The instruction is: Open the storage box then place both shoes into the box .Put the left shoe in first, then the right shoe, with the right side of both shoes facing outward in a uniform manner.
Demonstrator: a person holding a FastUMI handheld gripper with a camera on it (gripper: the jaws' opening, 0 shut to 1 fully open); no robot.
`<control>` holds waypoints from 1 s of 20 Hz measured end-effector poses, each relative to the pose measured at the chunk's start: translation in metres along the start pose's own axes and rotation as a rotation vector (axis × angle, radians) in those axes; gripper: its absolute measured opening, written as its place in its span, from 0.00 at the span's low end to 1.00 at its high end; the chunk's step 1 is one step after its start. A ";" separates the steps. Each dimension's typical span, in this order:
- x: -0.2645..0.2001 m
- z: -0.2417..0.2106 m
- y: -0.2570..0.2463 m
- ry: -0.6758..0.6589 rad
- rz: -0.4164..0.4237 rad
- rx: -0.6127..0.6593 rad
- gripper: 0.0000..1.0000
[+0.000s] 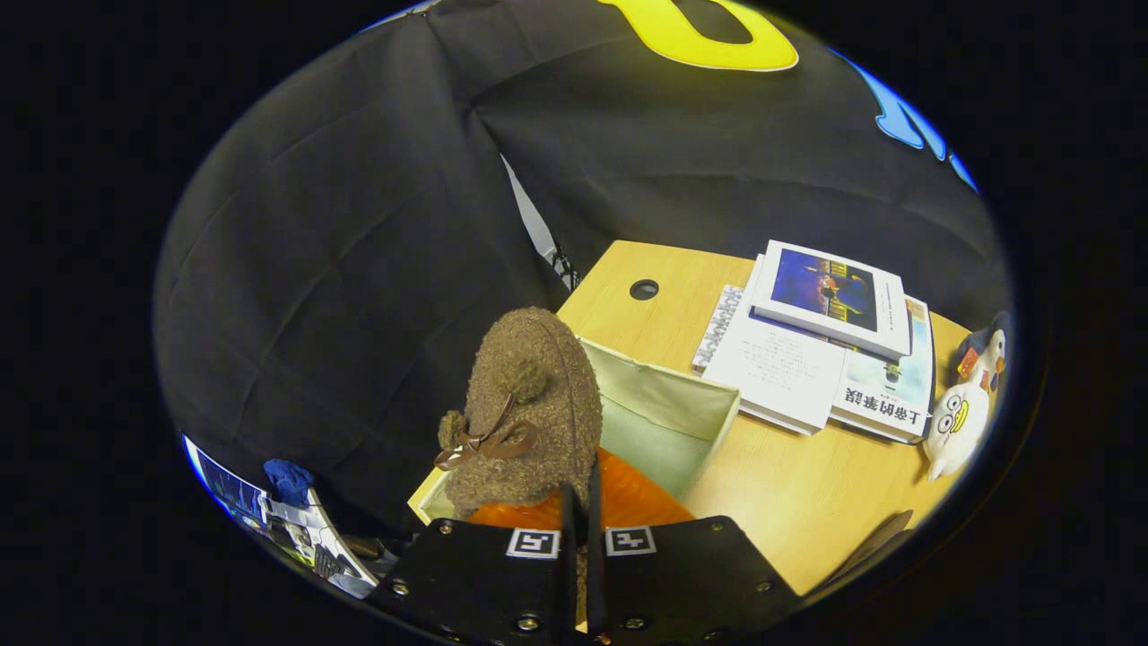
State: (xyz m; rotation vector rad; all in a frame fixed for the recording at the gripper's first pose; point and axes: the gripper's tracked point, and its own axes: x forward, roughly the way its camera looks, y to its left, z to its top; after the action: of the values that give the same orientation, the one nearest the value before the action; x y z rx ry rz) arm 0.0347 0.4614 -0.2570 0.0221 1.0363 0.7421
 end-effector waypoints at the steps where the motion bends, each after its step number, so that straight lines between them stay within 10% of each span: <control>1: 0.005 -0.002 0.002 0.013 -0.002 0.010 0.05; 11: 0.026 -0.011 0.015 0.056 0.013 0.041 0.08; 16: 0.025 -0.012 0.000 0.042 -0.019 0.084 0.98; 20: 0.005 0.002 -0.008 0.003 -0.016 0.088 0.98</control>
State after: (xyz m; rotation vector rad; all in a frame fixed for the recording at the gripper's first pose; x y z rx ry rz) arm 0.0421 0.4584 -0.2627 0.0884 1.0708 0.6820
